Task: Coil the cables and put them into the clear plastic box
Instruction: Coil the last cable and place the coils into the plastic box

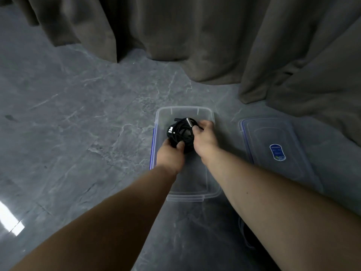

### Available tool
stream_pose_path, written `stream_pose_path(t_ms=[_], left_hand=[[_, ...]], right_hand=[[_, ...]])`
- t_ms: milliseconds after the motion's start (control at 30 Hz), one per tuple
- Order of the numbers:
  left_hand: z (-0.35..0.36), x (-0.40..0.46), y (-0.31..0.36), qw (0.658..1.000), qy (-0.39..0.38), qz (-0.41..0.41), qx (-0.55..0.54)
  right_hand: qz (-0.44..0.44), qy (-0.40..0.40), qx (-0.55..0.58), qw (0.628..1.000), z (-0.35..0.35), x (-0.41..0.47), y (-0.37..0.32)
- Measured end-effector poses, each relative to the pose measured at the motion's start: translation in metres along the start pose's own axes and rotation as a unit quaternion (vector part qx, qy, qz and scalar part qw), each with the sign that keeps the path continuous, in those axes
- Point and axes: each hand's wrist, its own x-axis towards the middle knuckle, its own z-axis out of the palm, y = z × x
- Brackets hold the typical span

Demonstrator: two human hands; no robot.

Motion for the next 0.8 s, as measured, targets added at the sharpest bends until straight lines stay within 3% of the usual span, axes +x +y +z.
stream_pose_path(t_ms=[333, 567, 800], left_hand=[[0.012, 0.032, -0.015, 0.993, -0.004, -0.081, -0.082], [0.012, 0.024, -0.021, 0.992, -0.004, -0.024, -0.124], [0.008, 0.019, -0.019, 0.996, -0.019, -0.004, -0.09]], right_hand=[[-0.016, -0.04, -0.106, 0.993, -0.01, -0.011, 0.009], [-0.086, -0.028, -0.161, 0.983, -0.01, -0.009, 0.011], [-0.056, -0.042, -0.189, 0.979, -0.007, -0.004, 0.015]])
